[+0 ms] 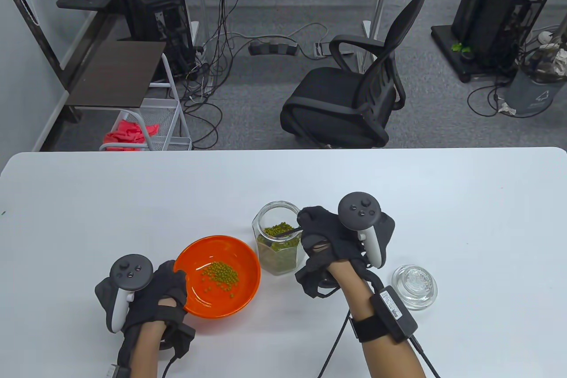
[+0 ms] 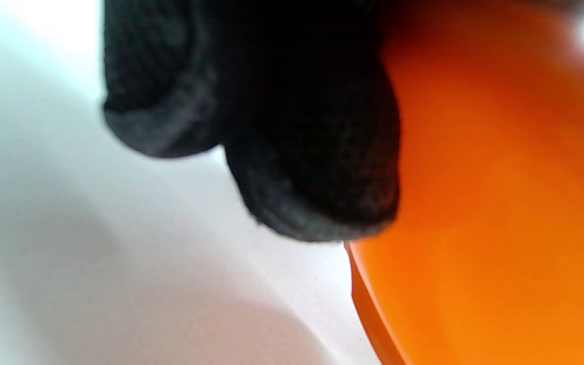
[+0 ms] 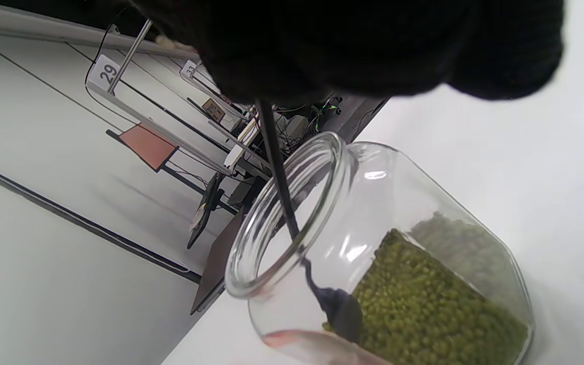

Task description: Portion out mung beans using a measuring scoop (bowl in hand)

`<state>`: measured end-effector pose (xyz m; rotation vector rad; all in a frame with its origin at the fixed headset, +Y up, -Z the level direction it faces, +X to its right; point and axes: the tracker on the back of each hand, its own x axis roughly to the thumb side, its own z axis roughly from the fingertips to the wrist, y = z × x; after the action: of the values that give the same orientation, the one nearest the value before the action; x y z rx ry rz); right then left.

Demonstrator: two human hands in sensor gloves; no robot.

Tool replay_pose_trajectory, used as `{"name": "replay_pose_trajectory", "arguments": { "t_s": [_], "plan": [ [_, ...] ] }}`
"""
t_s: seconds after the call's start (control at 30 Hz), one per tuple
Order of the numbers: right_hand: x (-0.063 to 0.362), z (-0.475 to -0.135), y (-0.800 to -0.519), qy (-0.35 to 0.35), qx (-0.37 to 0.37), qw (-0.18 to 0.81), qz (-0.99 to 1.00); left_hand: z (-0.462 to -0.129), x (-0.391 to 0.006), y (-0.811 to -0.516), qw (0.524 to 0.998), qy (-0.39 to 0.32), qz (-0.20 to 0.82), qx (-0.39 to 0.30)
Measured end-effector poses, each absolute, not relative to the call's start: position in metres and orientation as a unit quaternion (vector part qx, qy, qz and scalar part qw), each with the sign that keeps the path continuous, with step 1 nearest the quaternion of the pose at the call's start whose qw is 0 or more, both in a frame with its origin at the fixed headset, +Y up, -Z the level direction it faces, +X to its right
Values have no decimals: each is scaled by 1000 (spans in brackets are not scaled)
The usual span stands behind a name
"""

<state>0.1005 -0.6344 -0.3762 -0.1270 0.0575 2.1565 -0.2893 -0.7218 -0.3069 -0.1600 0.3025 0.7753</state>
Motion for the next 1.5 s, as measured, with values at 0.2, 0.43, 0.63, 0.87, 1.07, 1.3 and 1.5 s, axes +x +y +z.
{"name": "replay_pose_trajectory", "arguments": {
  "t_s": [0.2, 0.43, 0.63, 0.87, 1.07, 1.3, 1.5],
  "plan": [
    [114, -375, -642, 32, -70, 512, 855, -307, -289, -722, 912, 146, 376, -78],
    [123, -372, -649, 38, -81, 537, 839, -307, -289, -722, 912, 146, 375, -78],
    [130, -370, -655, 41, -89, 554, 827, -307, -288, -722, 912, 146, 374, -79],
    [136, -367, -658, 40, -95, 573, 813, -307, -288, -722, 913, 146, 374, -80],
    [144, -363, -661, 39, -102, 592, 799, -307, -288, -722, 912, 145, 375, -79],
    [156, -353, -657, 26, -110, 612, 783, -307, -288, -722, 912, 144, 375, -79],
    [168, -344, -655, 12, -117, 628, 769, -307, -287, -722, 913, 142, 375, -79]
  ]
}}
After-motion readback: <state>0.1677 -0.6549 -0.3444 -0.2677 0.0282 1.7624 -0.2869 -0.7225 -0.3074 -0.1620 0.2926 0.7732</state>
